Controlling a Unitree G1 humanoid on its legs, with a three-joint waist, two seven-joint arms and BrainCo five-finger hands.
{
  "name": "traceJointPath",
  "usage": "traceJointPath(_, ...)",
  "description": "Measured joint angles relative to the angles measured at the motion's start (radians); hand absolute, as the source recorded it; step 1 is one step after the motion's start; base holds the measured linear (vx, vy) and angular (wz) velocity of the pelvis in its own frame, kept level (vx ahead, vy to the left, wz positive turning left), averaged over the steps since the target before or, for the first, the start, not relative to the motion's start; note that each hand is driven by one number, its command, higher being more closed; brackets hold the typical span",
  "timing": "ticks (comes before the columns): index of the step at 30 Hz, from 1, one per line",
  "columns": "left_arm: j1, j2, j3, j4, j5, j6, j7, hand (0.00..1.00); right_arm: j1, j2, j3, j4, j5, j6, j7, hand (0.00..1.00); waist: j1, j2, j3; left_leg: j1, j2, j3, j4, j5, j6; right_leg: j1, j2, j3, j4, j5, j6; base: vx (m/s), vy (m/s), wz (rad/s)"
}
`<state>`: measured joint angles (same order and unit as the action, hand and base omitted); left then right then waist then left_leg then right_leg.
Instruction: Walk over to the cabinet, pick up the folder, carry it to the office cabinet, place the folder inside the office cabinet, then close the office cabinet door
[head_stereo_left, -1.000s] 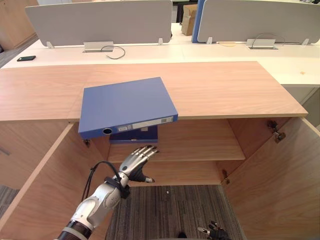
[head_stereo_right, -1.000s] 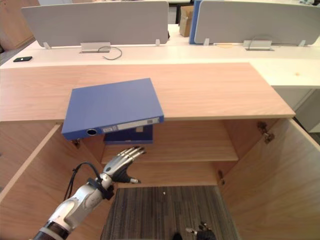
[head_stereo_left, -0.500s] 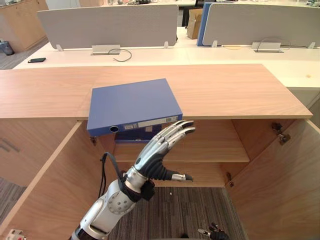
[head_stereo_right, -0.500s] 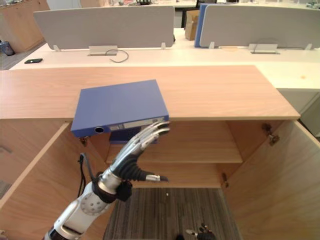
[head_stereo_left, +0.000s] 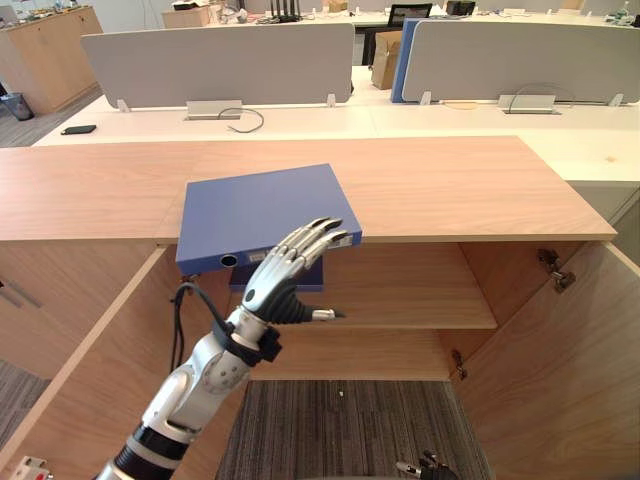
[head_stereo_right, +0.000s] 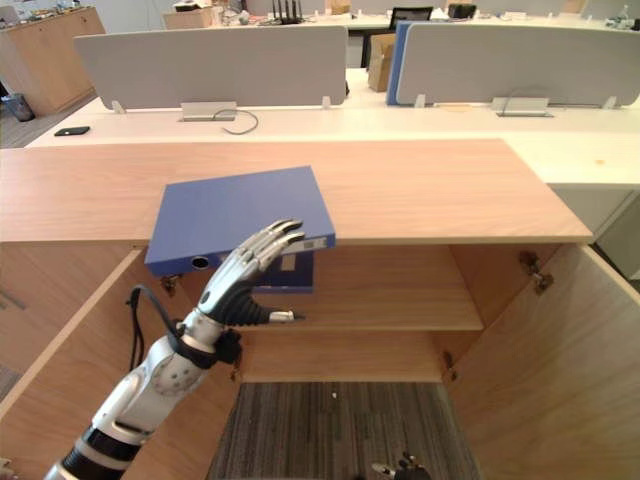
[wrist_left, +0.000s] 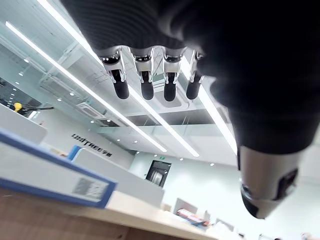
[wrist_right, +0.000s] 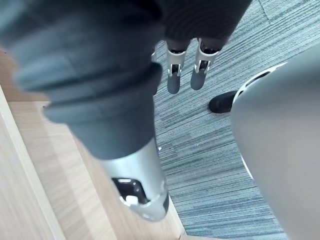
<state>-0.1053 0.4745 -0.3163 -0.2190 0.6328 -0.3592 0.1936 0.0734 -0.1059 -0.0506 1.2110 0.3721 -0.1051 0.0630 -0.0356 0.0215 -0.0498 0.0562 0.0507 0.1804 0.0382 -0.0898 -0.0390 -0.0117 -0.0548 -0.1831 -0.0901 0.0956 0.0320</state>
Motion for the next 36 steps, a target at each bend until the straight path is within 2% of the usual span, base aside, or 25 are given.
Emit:
traceJointPath(13,-0.05,0.063,0.075,0.213,0.177,0.061,0.025,0.0,-0.001,0.001,-0.008,-0.004,-0.001,0.006,0.001,0.0,-0.007,-0.001,0.004,0.021,-0.003,0.03,-0.02,0.0,0.001,-0.003,0.002,0.02,-0.001,0.001,0.002,-0.01,0.003,-0.06)
traceJointPath(23,-0.085,0.064,0.146,0.295,0.232,0.121,0.056,0.0,0.002,0.004,-0.01,-0.021,-0.002,0.008,0.001,0.0,-0.016,-0.001,0.007,0.031,-0.002,0.037,-0.03,0.0,0.0,-0.001,0.005,0.026,-0.001,0.001,0.002,-0.02,-0.007,-0.02)
traceJointPath(36,-0.189,0.074,0.155,0.443,0.336,0.175,0.076,0.0,0.002,0.012,-0.038,-0.026,-0.004,0.014,0.001,0.0,-0.029,-0.002,0.01,0.036,-0.001,0.041,-0.032,0.0,0.0,0.001,0.007,0.029,-0.001,0.002,0.002,-0.02,-0.008,-0.01)
